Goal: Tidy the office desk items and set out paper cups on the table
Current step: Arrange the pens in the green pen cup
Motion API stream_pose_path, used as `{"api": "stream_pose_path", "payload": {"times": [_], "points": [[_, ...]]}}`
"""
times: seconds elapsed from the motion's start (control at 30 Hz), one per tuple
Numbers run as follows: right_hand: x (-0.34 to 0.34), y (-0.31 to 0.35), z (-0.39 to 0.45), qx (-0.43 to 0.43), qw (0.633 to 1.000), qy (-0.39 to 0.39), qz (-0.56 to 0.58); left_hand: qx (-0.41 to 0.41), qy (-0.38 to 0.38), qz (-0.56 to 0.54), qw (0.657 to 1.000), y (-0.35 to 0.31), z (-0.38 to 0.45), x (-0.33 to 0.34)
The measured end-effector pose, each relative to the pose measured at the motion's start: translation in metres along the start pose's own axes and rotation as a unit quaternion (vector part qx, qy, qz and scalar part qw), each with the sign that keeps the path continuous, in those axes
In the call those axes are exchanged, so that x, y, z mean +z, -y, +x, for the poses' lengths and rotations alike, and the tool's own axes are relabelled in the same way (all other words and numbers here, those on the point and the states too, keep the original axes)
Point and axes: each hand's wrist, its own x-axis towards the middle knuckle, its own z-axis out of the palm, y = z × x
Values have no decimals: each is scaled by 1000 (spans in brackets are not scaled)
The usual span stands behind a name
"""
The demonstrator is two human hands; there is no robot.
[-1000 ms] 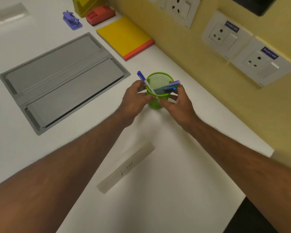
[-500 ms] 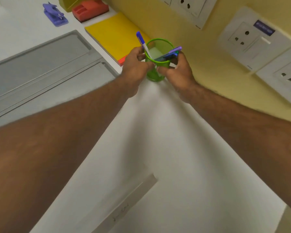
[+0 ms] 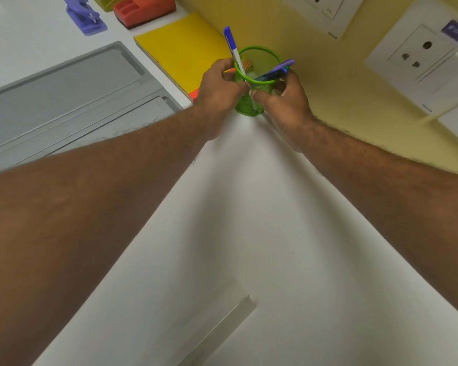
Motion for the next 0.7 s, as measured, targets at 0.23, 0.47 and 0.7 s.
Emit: {"api": "stream_pose_path", "payload": {"times": [0.23, 0.47, 0.7], "points": [[0, -2, 3, -3, 1000, 4, -18, 5, -1, 32, 999, 1, 1, 0], [-7, -17, -20, -5, 996, -24, -80, 17, 3, 129, 991, 4, -25, -18], [-31, -23, -101, 7, 991, 5, -137, -5, 18, 254, 967, -4, -95, -60]]}}
